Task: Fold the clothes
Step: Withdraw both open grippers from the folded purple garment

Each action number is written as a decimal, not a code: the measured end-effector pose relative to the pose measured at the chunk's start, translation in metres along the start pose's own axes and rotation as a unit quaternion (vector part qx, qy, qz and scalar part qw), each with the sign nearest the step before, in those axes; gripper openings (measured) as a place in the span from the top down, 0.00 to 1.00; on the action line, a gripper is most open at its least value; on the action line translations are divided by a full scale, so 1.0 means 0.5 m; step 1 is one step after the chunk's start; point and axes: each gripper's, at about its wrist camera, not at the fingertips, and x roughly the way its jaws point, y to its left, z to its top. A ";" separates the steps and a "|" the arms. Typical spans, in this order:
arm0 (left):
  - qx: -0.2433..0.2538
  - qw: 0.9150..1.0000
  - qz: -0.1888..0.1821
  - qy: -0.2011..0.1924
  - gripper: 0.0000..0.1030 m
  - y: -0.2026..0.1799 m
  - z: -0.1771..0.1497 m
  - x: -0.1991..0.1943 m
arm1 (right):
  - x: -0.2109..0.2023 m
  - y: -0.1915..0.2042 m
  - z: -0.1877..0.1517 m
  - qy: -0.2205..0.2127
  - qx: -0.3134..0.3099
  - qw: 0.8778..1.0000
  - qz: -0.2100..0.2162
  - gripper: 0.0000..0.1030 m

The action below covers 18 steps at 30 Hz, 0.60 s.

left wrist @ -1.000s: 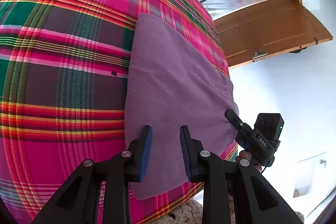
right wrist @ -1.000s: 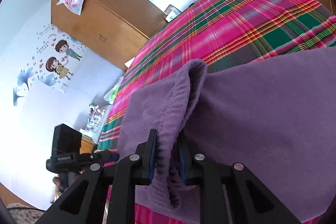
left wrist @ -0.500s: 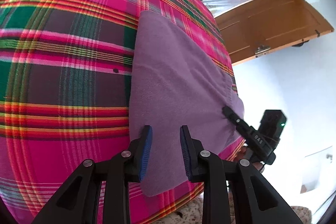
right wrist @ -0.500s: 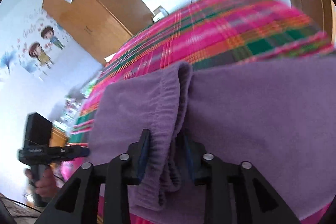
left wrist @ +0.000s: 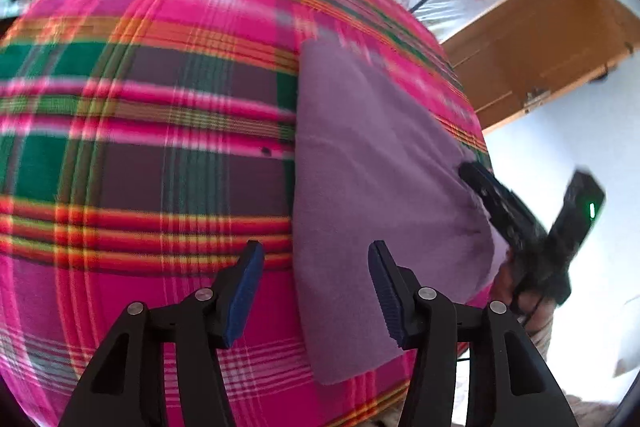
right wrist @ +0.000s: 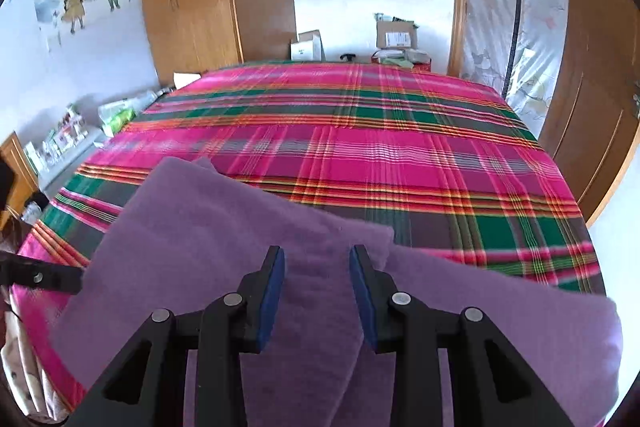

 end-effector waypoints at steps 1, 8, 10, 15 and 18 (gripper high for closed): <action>0.005 1.000 0.001 0.003 0.45 -0.002 0.000 0.002 | 0.010 0.001 0.007 0.007 -0.004 1.000 -0.004 0.67; 0.023 1.000 0.016 -0.001 0.45 -0.015 -0.005 0.006 | 0.019 -0.011 0.013 0.031 -0.001 0.999 -0.015 0.67; 0.029 0.999 0.020 -0.002 0.45 -0.019 -0.006 0.007 | 0.009 -0.004 0.018 0.019 -0.006 1.000 -0.015 0.66; 0.042 0.999 0.030 -0.005 0.44 -0.028 -0.010 0.011 | 0.023 0.020 0.034 0.020 -0.023 1.000 0.009 0.63; 0.051 0.998 0.036 -0.007 0.42 -0.034 -0.013 0.013 | 0.045 0.021 0.027 0.037 -0.023 0.999 0.000 0.63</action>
